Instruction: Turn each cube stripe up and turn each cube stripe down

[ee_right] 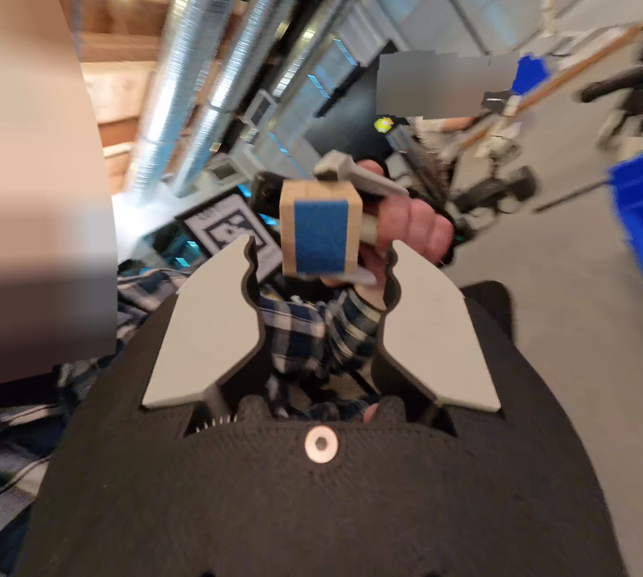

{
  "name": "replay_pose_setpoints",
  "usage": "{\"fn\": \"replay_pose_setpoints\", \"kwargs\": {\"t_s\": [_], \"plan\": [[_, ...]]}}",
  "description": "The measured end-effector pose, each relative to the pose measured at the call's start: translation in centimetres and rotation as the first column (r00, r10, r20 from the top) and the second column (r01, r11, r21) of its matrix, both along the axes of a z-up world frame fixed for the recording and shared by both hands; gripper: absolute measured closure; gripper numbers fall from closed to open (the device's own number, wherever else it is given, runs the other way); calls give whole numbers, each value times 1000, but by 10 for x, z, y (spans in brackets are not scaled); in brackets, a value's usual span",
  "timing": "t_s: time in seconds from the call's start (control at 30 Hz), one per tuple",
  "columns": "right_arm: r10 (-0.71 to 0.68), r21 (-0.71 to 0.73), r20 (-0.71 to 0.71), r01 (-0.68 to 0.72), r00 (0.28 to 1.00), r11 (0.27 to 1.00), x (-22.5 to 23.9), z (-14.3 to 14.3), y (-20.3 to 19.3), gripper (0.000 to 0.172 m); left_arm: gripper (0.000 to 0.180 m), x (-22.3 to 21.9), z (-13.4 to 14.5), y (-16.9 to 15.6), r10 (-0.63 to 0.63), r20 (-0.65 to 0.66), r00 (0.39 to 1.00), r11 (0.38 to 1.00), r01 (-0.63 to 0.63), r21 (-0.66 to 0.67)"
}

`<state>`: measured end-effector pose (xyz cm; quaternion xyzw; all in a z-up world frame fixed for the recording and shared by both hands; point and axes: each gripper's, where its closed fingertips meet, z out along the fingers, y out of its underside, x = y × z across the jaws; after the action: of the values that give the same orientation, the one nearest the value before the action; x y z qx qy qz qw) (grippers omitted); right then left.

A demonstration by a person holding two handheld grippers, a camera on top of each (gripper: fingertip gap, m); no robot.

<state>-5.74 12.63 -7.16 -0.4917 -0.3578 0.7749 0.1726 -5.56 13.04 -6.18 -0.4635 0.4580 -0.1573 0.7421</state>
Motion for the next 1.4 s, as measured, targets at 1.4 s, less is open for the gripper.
{"fn": "replay_pose_setpoints", "kwargs": {"t_s": [1.4], "plan": [[-776,775,630,94,-31,625,341,-85,171,119,180,-89,-84,34,270,-357,894,938,-328,-113]]}}
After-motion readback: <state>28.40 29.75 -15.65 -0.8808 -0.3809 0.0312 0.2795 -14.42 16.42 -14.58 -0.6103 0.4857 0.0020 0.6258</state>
